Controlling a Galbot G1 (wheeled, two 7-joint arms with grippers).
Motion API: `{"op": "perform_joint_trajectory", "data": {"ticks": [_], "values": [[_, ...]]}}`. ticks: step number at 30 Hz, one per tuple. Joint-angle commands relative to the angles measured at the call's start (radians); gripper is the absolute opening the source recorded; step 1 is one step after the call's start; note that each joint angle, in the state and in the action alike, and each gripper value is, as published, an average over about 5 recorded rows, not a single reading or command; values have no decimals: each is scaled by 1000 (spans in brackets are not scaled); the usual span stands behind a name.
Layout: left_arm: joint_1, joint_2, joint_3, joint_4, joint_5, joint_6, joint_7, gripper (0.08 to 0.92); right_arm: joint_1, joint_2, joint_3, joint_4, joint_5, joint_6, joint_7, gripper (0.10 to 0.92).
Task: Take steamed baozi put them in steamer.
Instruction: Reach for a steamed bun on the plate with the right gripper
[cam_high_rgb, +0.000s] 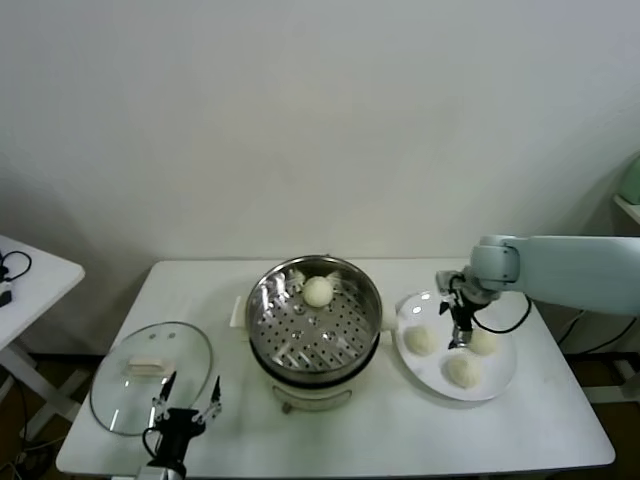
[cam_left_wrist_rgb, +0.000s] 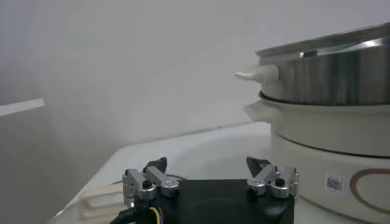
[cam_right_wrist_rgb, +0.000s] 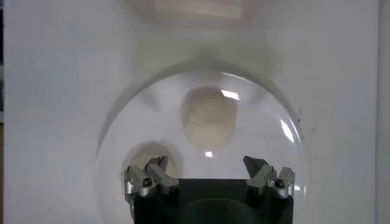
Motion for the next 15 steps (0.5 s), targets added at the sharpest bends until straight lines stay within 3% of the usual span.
{"op": "perform_joint_trajectory", "data": {"ticks": [1, 15], "values": [[-2, 1, -1, 12, 3, 0, 0, 823, -196, 80, 169, -147, -31, -35, -5, 823], [-22, 9, -2, 25, 3, 11, 4, 823, -202, 83, 162, -143, -37, -53, -19, 768]]}}
